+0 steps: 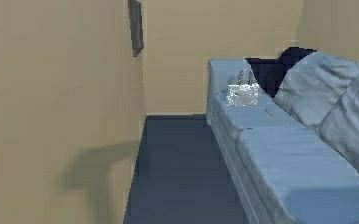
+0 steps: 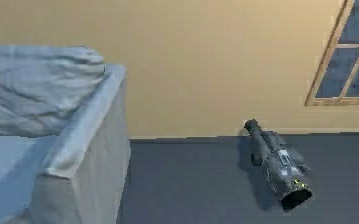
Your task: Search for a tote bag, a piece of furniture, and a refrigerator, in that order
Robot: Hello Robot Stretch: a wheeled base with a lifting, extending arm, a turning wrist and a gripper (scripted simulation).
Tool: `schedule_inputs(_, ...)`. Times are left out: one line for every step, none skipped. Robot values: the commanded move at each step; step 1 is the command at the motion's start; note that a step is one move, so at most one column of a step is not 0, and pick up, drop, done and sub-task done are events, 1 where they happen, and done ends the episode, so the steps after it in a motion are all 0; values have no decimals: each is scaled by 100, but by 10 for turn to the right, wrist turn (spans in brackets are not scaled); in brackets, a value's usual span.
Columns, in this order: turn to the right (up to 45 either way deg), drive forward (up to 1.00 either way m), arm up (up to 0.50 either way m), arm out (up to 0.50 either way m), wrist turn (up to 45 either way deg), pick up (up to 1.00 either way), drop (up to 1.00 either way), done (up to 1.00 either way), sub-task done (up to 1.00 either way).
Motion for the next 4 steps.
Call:
schedule_inputs(60, 0, 0, 0, 0, 0, 0, 0, 0)
schedule_inputs(0, 100, 0, 0, 0, 0, 0, 0, 0)
schedule_inputs(0, 20, 0, 0, 0, 0, 0, 0, 0)
schedule_inputs(240, 0, 0, 0, 0, 0, 0, 0, 0)
